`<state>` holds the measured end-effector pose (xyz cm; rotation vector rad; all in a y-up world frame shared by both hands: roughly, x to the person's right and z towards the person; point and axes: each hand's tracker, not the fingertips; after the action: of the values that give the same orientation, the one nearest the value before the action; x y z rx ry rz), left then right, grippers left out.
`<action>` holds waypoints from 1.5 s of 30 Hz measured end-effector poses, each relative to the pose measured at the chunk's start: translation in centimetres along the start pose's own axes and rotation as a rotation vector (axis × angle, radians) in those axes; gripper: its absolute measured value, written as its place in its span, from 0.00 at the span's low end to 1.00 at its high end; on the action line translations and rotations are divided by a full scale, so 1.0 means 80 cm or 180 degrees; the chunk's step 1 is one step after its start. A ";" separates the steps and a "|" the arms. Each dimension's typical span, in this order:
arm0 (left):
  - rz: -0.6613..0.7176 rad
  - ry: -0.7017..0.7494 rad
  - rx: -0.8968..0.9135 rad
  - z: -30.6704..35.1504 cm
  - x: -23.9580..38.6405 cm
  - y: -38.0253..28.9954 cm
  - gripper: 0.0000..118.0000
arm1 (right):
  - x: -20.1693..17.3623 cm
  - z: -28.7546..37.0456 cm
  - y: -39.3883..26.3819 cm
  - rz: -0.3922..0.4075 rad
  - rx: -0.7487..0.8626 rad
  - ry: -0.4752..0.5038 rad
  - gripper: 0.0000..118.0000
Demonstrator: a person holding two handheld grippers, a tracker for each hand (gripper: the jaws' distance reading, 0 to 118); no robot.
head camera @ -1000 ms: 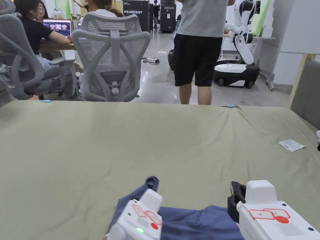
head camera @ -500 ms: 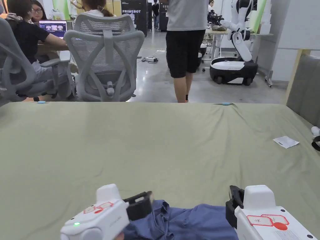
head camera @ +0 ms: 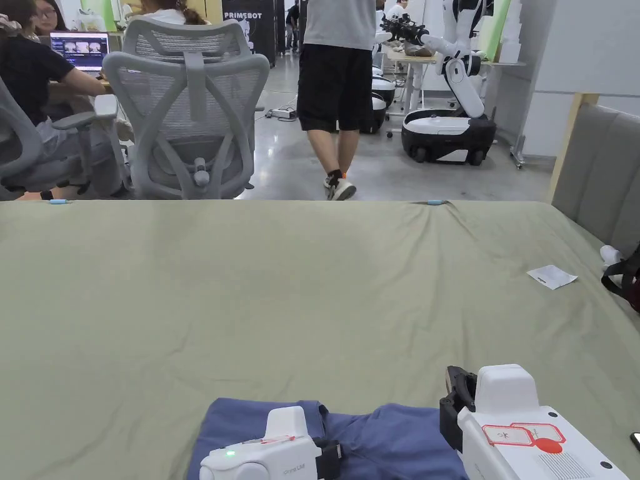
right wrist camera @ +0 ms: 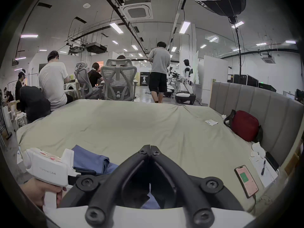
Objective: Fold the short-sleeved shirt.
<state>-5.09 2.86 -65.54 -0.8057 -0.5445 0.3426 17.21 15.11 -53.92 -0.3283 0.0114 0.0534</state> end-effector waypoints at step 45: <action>0.0335 0.1077 0.1206 0.211 -0.170 0.075 0.11 | -0.021 -0.002 -0.008 0.0202 -0.0077 0.0050 0.00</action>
<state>-26.42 10.03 -64.99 -0.5096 -0.1126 0.3825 15.54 14.36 -53.84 -0.3524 0.0366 0.1140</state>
